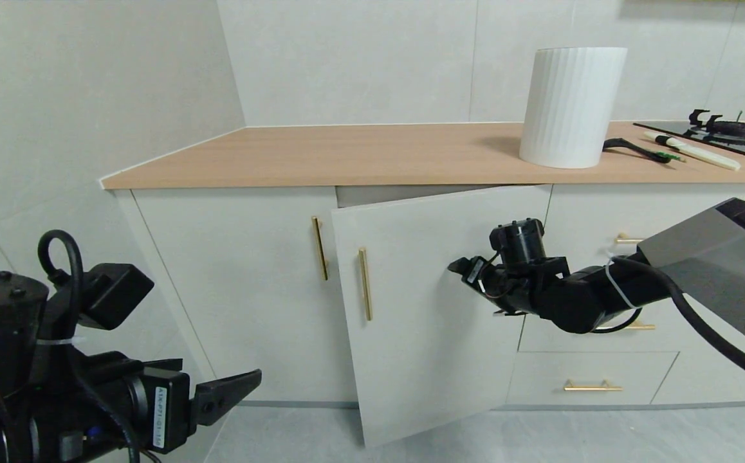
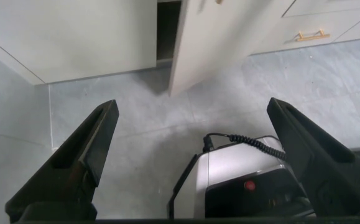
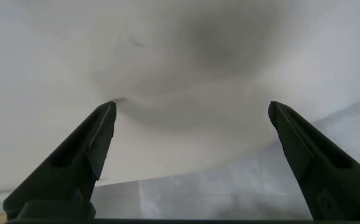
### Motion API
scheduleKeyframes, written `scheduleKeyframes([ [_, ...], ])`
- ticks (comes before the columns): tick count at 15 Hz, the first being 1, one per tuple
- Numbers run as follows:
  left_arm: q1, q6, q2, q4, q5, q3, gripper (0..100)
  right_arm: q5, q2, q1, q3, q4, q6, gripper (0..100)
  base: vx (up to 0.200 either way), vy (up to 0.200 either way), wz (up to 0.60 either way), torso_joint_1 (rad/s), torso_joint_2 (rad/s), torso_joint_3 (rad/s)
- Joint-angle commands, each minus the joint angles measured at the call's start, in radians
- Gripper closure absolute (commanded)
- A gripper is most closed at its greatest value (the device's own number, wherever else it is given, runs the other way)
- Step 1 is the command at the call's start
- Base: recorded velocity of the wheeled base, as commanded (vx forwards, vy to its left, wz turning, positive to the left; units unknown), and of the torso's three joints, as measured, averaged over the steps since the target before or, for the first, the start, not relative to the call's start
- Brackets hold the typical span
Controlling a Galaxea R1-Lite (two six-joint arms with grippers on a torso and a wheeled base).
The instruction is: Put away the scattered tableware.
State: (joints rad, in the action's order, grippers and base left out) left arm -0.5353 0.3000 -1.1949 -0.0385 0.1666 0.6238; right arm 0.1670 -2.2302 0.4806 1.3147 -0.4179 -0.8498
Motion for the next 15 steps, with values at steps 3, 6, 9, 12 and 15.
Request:
scheduleKeyframes([
  [3,0.000,0.001,-0.003,0.000,0.001,-0.001,0,0.042,-0.043,-0.007,0.049,0.001,-0.006,0,0.000,0.000,0.00,0.000,0.00,0.000],
  [6,0.000,0.001,-0.005,0.000,0.001,-0.001,0,0.131,-0.094,-0.024,0.103,0.001,-0.006,0,0.000,0.000,0.00,0.000,0.00,0.000],
  [9,0.000,0.001,-0.003,0.000,0.001,-0.001,0,0.177,-0.132,-0.042,0.146,0.002,-0.006,0,0.000,0.000,0.00,0.000,0.00,0.000],
  [12,0.000,0.002,-0.005,0.000,-0.001,-0.001,0,0.216,-0.151,-0.051,0.173,0.004,-0.005,0,0.000,0.000,0.00,0.000,0.00,0.000],
  [15,0.000,0.001,-0.005,0.000,-0.001,-0.001,0,0.221,-0.155,-0.059,0.179,0.005,-0.003,0,0.000,0.000,0.00,0.000,0.00,0.000],
])
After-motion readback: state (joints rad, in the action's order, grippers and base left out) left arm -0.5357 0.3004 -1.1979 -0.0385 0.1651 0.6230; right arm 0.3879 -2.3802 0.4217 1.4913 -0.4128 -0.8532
